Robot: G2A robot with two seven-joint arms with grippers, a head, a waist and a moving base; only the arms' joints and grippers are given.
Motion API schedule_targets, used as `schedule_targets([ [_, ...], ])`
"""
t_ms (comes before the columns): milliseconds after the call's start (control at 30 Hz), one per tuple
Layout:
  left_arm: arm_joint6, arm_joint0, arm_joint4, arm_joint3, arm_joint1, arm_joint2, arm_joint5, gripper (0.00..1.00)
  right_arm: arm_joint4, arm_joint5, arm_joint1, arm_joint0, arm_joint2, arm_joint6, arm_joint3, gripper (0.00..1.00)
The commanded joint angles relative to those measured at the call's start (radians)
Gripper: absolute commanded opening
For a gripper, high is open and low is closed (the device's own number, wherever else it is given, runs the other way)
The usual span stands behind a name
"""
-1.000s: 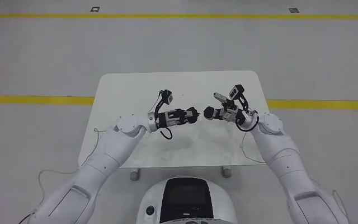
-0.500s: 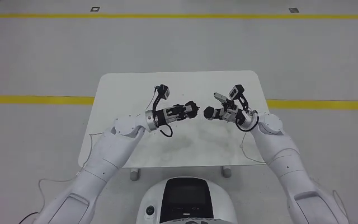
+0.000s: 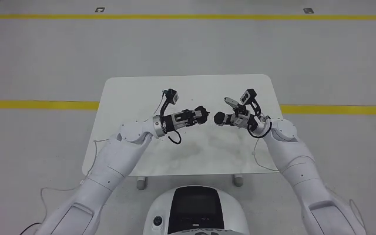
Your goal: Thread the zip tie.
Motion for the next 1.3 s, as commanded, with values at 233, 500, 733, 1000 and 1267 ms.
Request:
schedule_targets([
  [233, 0.000, 0.000, 0.000, 0.000, 0.000, 0.000, 0.000, 0.00, 0.000, 0.000, 0.000, 0.000, 0.000, 0.000, 0.000, 1.00],
  [500, 0.000, 0.000, 0.000, 0.000, 0.000, 0.000, 0.000, 0.00, 0.000, 0.000, 0.000, 0.000, 0.000, 0.000, 0.000, 1.00],
  [733, 0.000, 0.000, 0.000, 0.000, 0.000, 0.000, 0.000, 0.00, 0.000, 0.000, 0.000, 0.000, 0.000, 0.000, 0.000, 1.00],
  [1000, 0.000, 0.000, 0.000, 0.000, 0.000, 0.000, 0.000, 0.00, 0.000, 0.000, 0.000, 0.000, 0.000, 0.000, 0.000, 1.00],
  [1267, 0.022, 0.004, 0.026, -0.013, 0.001, 0.004, 0.008, 0.00, 0.000, 0.000, 0.000, 0.000, 0.000, 0.000, 0.000, 1.00],
])
